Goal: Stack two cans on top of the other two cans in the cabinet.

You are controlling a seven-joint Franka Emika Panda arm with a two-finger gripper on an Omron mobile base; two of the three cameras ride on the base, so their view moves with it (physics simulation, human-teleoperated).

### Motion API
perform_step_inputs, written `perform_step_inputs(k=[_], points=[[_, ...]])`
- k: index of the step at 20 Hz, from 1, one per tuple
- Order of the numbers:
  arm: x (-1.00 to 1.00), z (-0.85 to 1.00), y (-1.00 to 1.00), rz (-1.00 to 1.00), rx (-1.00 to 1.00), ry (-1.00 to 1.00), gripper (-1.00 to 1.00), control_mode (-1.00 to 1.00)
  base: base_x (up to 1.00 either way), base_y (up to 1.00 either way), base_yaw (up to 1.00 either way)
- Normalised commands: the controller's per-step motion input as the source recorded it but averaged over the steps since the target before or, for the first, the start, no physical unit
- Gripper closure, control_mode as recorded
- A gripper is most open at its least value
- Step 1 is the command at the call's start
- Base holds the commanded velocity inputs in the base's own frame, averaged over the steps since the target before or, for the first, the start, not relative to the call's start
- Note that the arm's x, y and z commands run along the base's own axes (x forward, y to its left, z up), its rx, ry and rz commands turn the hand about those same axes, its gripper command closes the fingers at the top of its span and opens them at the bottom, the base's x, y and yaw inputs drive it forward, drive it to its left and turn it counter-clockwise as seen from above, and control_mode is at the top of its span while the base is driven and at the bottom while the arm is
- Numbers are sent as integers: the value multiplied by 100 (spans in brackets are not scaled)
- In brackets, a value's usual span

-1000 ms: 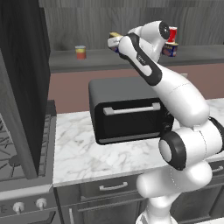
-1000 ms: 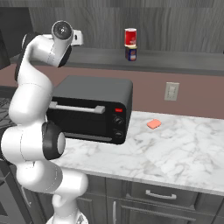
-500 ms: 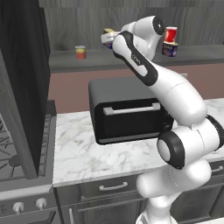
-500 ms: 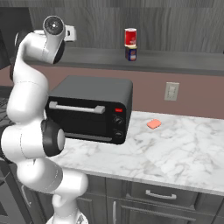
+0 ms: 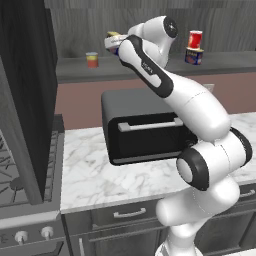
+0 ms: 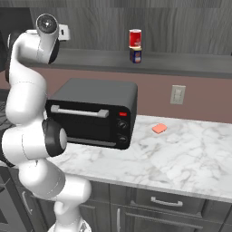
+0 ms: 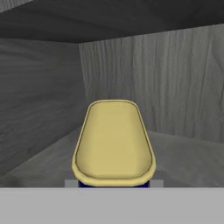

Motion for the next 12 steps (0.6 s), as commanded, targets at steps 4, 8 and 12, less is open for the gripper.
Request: perform_step_inputs(k=[4, 8, 12], points=[[5, 0, 31, 4, 0, 0, 100, -100, 0, 0, 0], [8, 0, 22, 3, 0, 0, 100, -100, 0, 0, 0], [15, 0, 18, 1, 0, 0, 100, -100, 0, 0, 0]])
